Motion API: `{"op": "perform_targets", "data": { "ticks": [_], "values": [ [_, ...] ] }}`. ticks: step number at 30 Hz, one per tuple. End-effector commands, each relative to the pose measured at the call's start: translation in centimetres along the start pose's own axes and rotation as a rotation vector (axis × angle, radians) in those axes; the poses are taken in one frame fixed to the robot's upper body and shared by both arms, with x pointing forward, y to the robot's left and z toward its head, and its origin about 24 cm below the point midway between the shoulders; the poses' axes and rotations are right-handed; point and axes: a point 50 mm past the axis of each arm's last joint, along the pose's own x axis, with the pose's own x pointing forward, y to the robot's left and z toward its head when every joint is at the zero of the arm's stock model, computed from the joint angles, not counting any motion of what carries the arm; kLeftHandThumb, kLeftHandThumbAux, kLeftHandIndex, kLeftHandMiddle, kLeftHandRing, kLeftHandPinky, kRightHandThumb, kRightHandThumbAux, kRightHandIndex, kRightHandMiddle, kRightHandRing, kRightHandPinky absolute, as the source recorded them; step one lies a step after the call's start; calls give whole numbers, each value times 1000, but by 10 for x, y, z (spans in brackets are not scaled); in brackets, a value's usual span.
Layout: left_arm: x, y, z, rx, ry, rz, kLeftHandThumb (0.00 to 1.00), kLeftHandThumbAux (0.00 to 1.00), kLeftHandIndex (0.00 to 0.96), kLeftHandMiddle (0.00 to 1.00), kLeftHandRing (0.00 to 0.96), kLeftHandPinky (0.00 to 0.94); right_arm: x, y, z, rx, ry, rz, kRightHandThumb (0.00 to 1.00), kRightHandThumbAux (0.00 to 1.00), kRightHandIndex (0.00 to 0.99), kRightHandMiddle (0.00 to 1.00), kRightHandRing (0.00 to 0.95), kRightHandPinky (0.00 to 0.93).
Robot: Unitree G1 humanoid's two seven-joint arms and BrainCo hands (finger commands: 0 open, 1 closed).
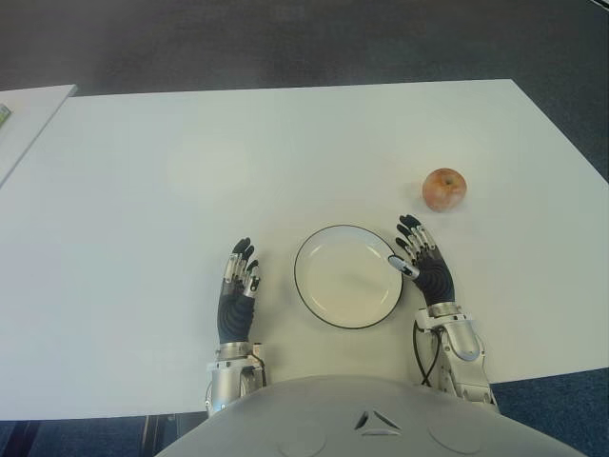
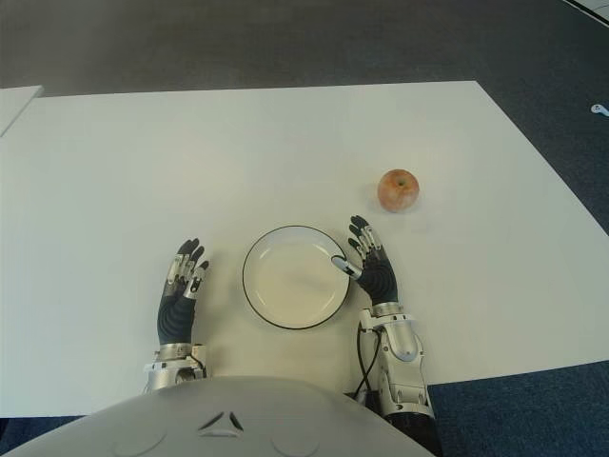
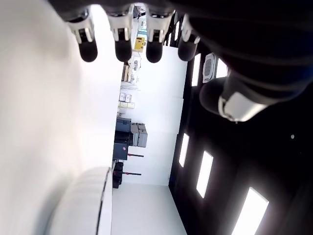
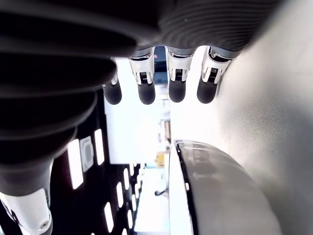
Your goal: Put the apples into the plate.
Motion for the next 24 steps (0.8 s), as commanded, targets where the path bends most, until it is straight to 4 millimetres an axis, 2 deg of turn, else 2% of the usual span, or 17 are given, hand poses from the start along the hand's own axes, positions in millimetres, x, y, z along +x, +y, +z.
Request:
{"op": "perform_targets", "data": {
  "ticks": [1,17,24],
  "values": [
    [-9,0,-11,-1,78,26,94,476,66,48,20,15,-12,2,-20,20,124,-2,131,667,0,0,0,0],
    [-8,0,-11,-56,50,28,134,454,78,55,30,42,-11,1,-20,18,130,-6,138,654,0,0,0,0],
    [-8,0,-13,-63,61,16,135,462,70,46,22,27,-10,1,-19,16,129,-13,155,649,0,0,0,0]
  ]
}}
